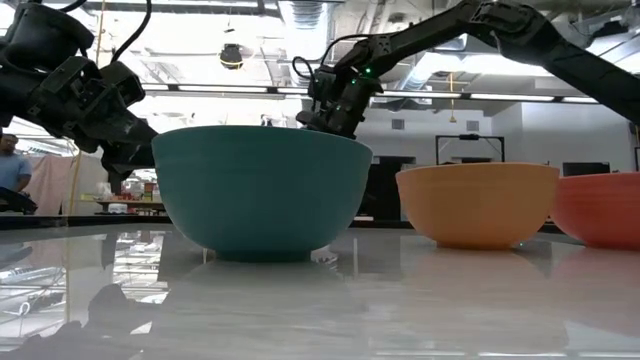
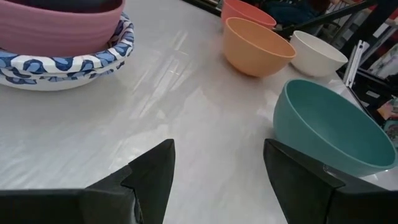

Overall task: Nest bowls inside each other
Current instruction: Stack the blue bowl on top of the pink bowl, then stack the orange bowl on top of the blue bowl

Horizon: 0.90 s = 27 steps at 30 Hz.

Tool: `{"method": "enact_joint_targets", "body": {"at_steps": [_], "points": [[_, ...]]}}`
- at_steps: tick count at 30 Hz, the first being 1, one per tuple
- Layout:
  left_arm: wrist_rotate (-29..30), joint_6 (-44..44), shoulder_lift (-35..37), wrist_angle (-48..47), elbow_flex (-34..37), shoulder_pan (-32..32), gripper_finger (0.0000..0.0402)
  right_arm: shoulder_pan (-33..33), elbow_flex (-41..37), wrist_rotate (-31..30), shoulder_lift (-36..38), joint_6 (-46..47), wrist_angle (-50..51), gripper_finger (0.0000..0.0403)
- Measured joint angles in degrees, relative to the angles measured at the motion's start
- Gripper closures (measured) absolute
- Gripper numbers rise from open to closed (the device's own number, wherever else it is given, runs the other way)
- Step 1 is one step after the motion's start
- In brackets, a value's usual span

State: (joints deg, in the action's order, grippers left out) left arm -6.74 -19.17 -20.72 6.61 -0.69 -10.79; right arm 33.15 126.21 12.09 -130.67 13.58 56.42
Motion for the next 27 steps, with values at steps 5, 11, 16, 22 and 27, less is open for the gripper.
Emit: {"method": "enact_joint_targets", "body": {"at_steps": [5,11,16,22,27], "points": [[0.0,0.3,0.0,0.0,0.0,0.0,0.0167,-0.7,0.0,0.0,0.2,-3.4,-0.1,0.0367],[0.0,0.0,0.0,0.0,0.0,0.0,0.0167,-1.8,0.0,0.0,0.3,-5.8,-0.5,0.0304],[-0.1,0.0,0.0,0.0,0.0,0.0,0.0167,-1.7,0.0,0.0,0.3,-6.5,-0.4,0.0244],[-0.1,-0.7,0.0,-0.3,0.0,0.0,0.0167,-0.7,3.3,0.1,0.4,-6.5,0.4,0.0207],[-0.3,-1.1,0.0,-1.1,0.0,0.0,0.0167,-0.2,7.3,1.2,0.4,-7.3,3.0,0.0203]]}}
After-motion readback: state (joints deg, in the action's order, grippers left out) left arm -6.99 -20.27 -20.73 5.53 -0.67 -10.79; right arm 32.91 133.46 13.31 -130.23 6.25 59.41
